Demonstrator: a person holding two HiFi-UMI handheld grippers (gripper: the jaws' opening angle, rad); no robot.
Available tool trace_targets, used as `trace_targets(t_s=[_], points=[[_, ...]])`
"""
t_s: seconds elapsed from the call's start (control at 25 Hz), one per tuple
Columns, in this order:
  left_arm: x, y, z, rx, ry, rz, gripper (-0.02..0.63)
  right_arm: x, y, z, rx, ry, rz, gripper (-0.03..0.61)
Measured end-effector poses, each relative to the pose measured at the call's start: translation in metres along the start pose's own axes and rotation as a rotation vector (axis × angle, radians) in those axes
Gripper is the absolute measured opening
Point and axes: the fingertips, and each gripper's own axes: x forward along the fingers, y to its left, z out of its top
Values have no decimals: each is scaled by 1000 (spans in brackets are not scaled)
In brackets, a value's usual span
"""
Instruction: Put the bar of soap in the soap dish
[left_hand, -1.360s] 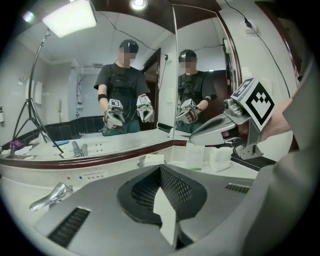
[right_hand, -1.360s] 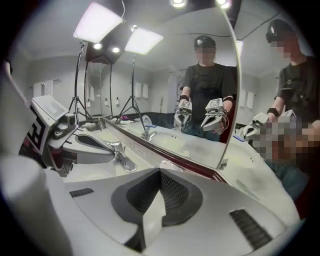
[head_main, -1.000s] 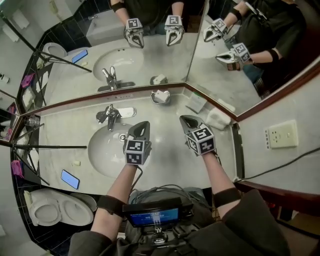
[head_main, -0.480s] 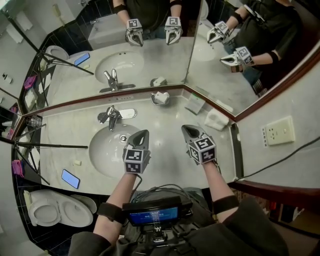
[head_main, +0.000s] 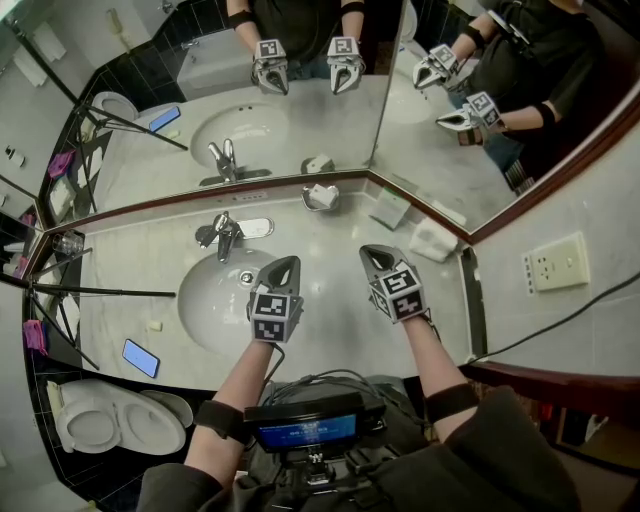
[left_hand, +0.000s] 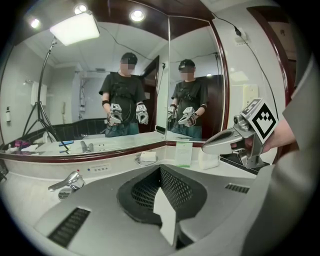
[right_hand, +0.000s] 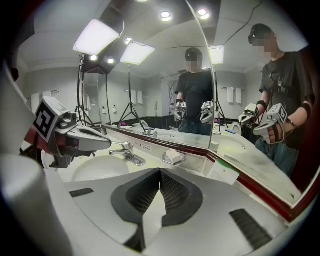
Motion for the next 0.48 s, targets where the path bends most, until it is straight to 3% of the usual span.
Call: trace_targets(t_s=[0.16, 0.32, 0.48], points=[[21, 4, 4, 23, 14, -5, 2, 23, -3, 15, -140, 68, -14, 25], [45, 6, 11, 50, 25, -5, 2, 64, -8, 19, -278, 155, 23, 128], [71, 7, 16, 71, 29, -5, 2, 106, -21, 23, -415, 268, 38, 190]])
